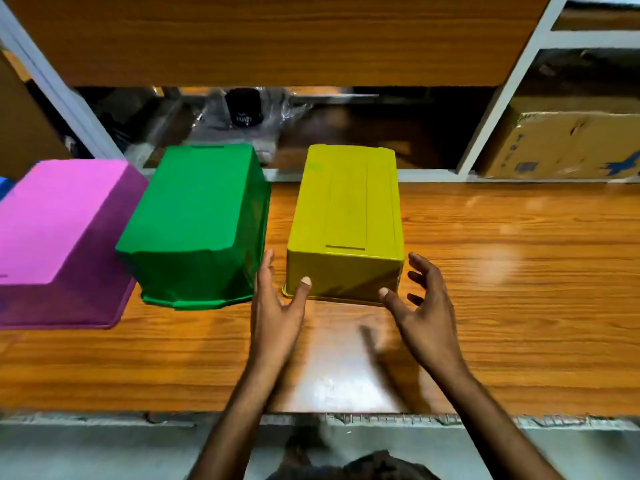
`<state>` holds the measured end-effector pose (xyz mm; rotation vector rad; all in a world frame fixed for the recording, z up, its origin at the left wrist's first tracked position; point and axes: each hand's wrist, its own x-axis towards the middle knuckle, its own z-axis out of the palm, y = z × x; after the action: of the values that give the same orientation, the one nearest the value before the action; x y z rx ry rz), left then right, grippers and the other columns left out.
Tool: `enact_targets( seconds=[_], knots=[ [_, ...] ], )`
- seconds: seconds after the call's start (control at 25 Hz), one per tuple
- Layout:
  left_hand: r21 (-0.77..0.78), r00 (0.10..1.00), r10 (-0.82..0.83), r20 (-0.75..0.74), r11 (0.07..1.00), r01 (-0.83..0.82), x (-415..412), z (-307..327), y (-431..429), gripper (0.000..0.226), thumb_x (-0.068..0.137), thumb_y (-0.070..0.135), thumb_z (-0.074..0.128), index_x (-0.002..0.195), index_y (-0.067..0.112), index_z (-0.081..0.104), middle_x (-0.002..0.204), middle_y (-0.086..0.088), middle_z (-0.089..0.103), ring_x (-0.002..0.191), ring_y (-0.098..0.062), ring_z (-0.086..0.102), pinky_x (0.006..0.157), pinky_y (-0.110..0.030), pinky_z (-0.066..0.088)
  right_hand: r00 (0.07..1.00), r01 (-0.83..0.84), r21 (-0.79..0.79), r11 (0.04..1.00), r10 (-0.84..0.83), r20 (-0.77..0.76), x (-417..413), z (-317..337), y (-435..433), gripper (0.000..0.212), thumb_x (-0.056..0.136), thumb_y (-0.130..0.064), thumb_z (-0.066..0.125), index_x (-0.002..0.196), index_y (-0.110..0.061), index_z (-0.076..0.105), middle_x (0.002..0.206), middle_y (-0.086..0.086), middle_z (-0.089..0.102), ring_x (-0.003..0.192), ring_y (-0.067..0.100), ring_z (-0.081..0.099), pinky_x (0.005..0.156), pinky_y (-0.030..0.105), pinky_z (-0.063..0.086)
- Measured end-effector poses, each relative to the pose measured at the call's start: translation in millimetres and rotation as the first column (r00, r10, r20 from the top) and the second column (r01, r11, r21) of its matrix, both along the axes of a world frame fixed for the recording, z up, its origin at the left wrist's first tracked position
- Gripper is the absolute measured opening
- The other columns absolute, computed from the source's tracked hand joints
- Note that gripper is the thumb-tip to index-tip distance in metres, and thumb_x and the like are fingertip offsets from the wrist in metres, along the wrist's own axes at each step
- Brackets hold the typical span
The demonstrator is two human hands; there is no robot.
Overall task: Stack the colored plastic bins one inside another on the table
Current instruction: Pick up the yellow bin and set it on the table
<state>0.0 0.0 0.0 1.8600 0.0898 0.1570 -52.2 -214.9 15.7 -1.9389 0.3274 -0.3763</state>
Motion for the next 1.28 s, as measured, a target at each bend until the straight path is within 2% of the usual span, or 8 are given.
enact_targets(
  seconds=[0.28,0.4,0.68,0.84,0.96,1.08,1.16,1.28],
  knots=[
    [-0.097,0.977,-0.214,-0.024,0.973,0.211,31.1,-2.8,16.8,0.076,0.083,0.014,0.077,0.149,0.029,0.043,0.15,-0.001,0.054,0.132,0.001,0.054,0.114,-0.036,0.046,0.998,0.063,0.075,0.995,-0.061,-0.032,11.6,0.4,24.6,0.09,0.077,-0.003,0.084,0.145,-0.043,0.042,0.137,-0.027,0.056,0.126,-0.015,0.051,0.104,0.04,0.051],
    [-0.12,0.963,-0.263,0.054,0.956,0.268,39.5,28.6,25.0,0.081,0.084,-0.005,0.075,0.15,0.028,0.043,0.15,-0.001,0.053,0.121,0.018,0.052,0.098,-0.007,0.044,1.0,0.011,0.08,0.997,-0.012,0.022,9.4,27.0,16.0,0.101,0.077,0.004,0.082,0.153,-0.042,0.036,0.149,-0.02,0.051,0.137,-0.004,0.048,0.106,0.032,0.047],
    [-0.369,0.907,-0.331,0.261,0.834,0.411,65.7,114.3,26.5,0.054,0.08,0.009,0.059,0.132,0.024,0.054,0.136,0.01,0.065,0.122,-0.001,0.062,0.092,-0.019,0.05,0.943,-0.255,0.217,0.942,0.193,0.272,23.3,112.6,-24.9,0.08,0.072,0.002,0.058,0.147,-0.022,0.047,0.153,-0.006,0.054,0.142,0.017,0.05,0.102,0.046,0.047],
    [-0.239,0.856,-0.414,0.309,0.838,0.491,86.4,139.6,24.7,0.081,0.078,0.005,0.065,0.154,0.016,0.039,0.154,0.006,0.051,0.142,0.0,0.045,0.108,-0.019,0.044,0.915,-0.35,0.091,0.932,0.319,0.248,23.3,138.6,-38.1,0.093,0.073,0.027,0.059,0.148,-0.026,0.046,0.162,-0.007,0.043,0.149,0.008,0.041,0.116,0.037,0.042],
    [-0.209,0.792,-0.514,0.33,0.778,0.592,105.1,149.2,25.2,0.1,0.081,-0.008,0.072,0.162,0.019,0.02,0.16,0.001,0.043,0.146,-0.004,0.042,0.113,-0.022,0.041,0.928,-0.262,0.094,0.961,0.223,0.3,30.4,145.1,-45.3,0.082,0.079,0.019,0.071,0.147,-0.021,0.048,0.15,-0.006,0.057,0.141,0.005,0.051,0.11,0.028,0.049],
    [-0.199,0.85,-0.432,0.302,0.843,0.499,119.5,136.9,16.1,0.08,0.089,-0.006,0.069,0.156,0.017,0.032,0.152,0.001,0.052,0.138,-0.001,0.05,0.104,-0.011,0.044,0.943,-0.061,0.109,0.992,0.021,0.333,43.8,137.2,-53.5,0.055,0.087,0.002,0.075,0.137,-0.016,0.06,0.128,-0.006,0.07,0.124,0.007,0.065,0.103,0.035,0.056],
    [-0.218,0.928,-0.27,0.259,0.919,0.328,124.8,113.4,6.4,0.05,0.091,0.001,0.07,0.133,0.019,0.051,0.13,-0.002,0.063,0.129,-0.018,0.06,0.101,-0.018,0.049,0.946,0.062,0.031,0.998,-0.069,0.317,54.3,127.0,-57.1,0.034,0.091,-0.017,0.076,0.124,-0.021,0.067,0.117,-0.006,0.074,0.111,0.008,0.07,0.095,0.046,0.06],
    [-0.166,0.947,-0.218,0.235,0.951,0.26,127.4,86.4,-4.6,0.033,0.094,-0.002,0.066,0.12,0.014,0.054,0.116,-0.006,0.064,0.115,-0.023,0.063,0.104,-0.033,0.051,0.962,0.008,0.001,1.0,-0.008,0.273,64.5,115.9,-60.7,0.046,0.096,-0.018,0.071,0.136,-0.034,0.055,0.131,-0.006,0.065,0.118,0.004,0.064,0.098,0.041,0.058]
  ],
)
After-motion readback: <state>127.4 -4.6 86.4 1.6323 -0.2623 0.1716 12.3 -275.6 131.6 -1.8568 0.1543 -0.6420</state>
